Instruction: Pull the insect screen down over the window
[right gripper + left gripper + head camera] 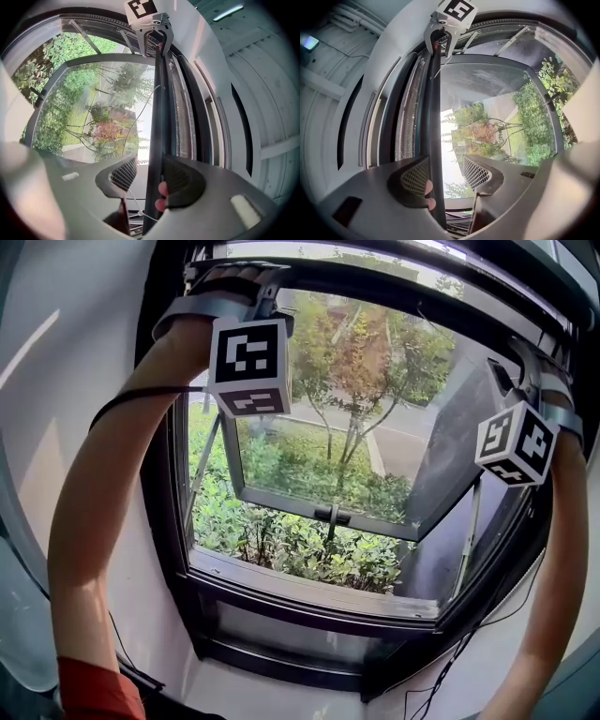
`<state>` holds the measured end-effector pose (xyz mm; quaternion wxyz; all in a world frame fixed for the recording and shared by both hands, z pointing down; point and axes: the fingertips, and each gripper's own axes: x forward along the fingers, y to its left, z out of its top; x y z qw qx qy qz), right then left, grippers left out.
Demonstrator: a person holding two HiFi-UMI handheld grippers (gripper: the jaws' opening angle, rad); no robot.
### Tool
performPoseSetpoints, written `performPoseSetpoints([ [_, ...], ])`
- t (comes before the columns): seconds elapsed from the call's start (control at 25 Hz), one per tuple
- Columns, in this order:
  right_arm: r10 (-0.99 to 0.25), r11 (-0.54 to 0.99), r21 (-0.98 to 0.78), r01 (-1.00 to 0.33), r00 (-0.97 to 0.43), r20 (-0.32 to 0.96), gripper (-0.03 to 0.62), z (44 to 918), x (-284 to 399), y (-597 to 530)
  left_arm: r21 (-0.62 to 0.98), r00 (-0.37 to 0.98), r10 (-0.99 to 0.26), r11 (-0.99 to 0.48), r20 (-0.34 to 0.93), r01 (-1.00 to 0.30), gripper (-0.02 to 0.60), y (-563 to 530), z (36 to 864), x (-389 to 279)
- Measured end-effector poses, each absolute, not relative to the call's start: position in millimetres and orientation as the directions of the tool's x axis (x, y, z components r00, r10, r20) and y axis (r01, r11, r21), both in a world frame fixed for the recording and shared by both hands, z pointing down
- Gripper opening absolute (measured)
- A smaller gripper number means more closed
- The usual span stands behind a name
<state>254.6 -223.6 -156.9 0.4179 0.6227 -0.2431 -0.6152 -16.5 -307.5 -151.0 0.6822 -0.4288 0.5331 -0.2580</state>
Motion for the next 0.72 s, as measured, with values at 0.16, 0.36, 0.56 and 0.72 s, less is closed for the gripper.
performPoseSetpoints([
  [0.16, -0.818, -0.534, 0.819, 0.21, 0.118, -0.564, 0.179, -148, 255, -223, -0.857, 0.293, -0.809, 0.506, -0.51, -0.094, 0.215, -306, -142, -16],
  [0.36, -0.815, -0.545, 0.814, 0.202, 0.101, -0.571, 0.179, -136, 255, -221, -0.859, 0.297, -0.81, 0.505, -0.505, -0.083, 0.214, -304, -130, -16],
  [0.56, -0.821, -0.538, 0.817, 0.207, 0.093, -0.564, 0.179, -124, 254, -221, -0.862, 0.3, -0.814, 0.503, -0.497, -0.062, 0.215, -304, -118, -17],
  [0.72, -0.827, -0.527, 0.821, 0.218, 0.089, -0.555, 0.179, -109, 254, -220, -0.88, 0.3, -0.835, 0.475, -0.462, -0.035, 0.214, -305, -99, -19],
])
